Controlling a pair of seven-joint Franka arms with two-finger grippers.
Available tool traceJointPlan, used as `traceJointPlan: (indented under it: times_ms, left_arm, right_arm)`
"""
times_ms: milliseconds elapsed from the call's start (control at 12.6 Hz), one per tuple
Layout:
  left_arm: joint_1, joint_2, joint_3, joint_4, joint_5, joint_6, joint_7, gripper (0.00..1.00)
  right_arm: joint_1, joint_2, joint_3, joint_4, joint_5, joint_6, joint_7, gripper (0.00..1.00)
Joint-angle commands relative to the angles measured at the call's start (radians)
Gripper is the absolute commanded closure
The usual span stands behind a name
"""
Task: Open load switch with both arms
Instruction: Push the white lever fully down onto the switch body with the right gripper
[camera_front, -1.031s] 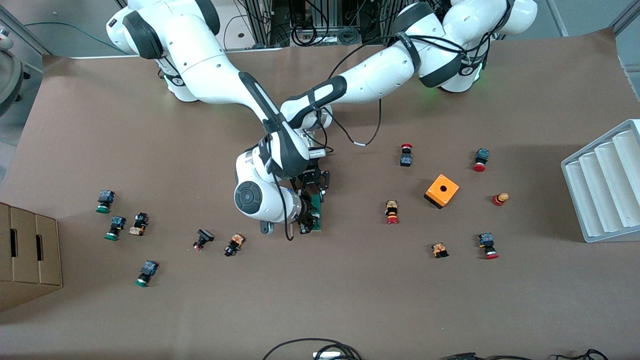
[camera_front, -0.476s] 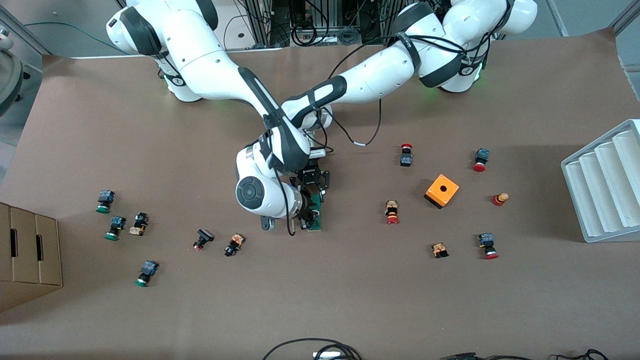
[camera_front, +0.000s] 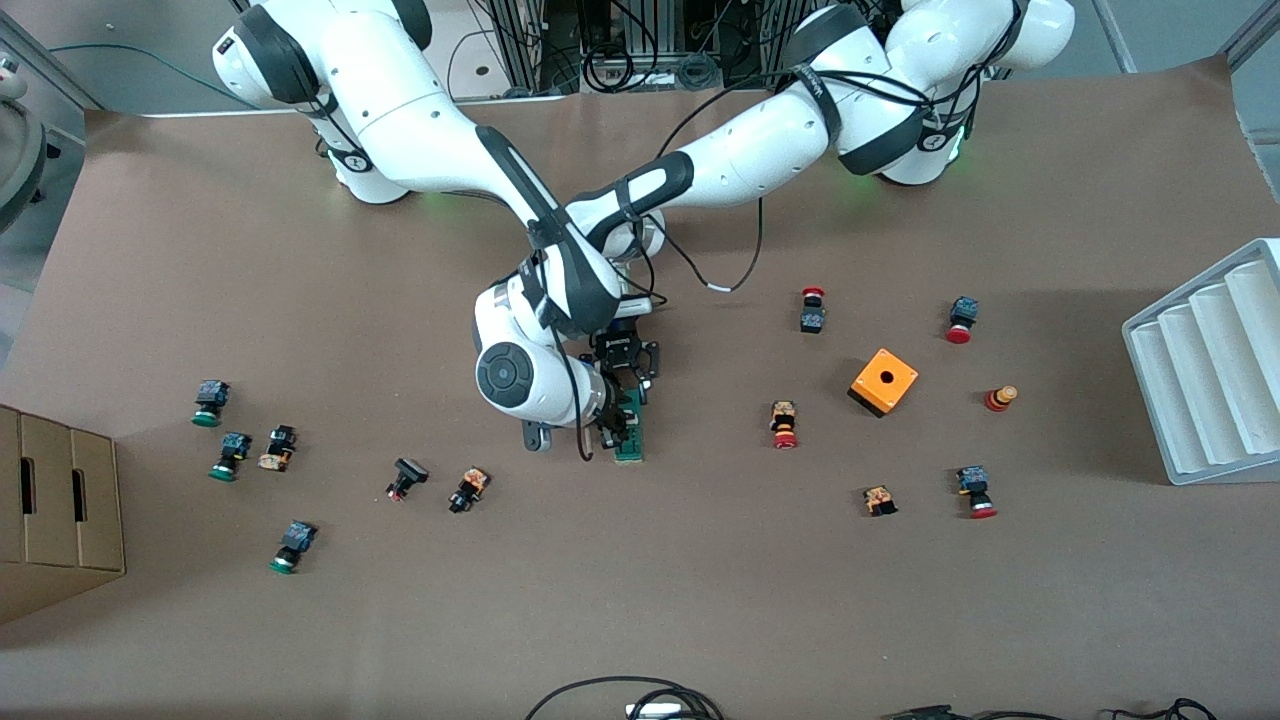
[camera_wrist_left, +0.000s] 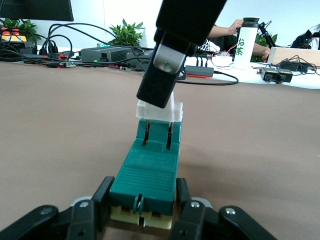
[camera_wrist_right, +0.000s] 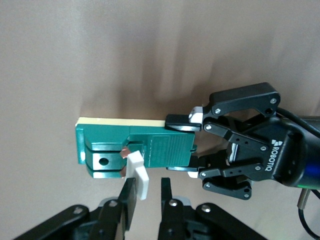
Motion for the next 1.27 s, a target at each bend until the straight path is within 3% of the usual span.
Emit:
traceJointPlan:
  times_ms: [0,1190]
  left_arm:
    - [0.008,0.004,-0.001,-0.019,-0.001,0.017,-0.018,0.43]
    - [0.008,0.006,0.001,-0.019,-0.001,0.017,-0.018,0.43]
  right_arm:
    - [0.004,-0.027,0.018,-0.081,-0.042,0.040,-0.006,0.74]
    - [0.017,-0.014,0.020,-0.096,-0.049,0.079,-0.014,0.74]
